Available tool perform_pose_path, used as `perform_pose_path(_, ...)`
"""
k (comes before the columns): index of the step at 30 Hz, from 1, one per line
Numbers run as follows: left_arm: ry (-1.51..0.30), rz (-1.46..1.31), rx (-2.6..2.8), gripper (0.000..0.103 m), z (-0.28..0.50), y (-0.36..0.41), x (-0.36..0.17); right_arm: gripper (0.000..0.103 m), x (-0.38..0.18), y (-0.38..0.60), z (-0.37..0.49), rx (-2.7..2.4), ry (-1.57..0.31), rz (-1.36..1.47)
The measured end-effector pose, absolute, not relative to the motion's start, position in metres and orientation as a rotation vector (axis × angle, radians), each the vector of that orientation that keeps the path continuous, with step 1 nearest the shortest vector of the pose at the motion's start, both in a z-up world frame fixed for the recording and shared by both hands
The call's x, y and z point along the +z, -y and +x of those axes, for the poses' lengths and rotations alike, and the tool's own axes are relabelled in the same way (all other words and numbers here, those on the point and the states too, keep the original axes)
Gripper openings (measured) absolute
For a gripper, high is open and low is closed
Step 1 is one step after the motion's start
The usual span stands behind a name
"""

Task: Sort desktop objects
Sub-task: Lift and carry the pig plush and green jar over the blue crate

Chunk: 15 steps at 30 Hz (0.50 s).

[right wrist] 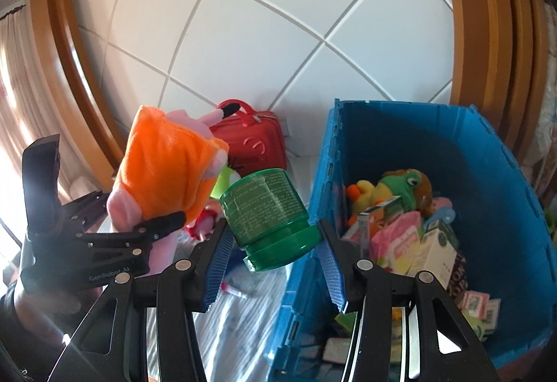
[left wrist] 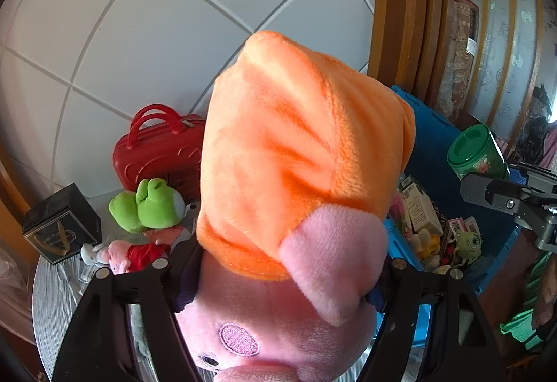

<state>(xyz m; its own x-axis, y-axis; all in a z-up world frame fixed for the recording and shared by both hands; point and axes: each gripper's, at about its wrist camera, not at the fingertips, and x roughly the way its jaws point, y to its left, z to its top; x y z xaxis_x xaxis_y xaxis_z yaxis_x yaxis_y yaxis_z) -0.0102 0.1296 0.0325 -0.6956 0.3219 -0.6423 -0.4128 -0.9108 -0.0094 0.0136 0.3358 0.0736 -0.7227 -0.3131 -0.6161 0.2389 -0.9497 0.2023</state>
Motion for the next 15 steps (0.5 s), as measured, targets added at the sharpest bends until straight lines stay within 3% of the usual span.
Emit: perform_pose_path(15, -0.262, -0.848, 2.443, 0.073, -0.024, -0.229, 0.053, 0.048, 0.071, -0.429, 0.012, -2.828, 0.263, 0.987)
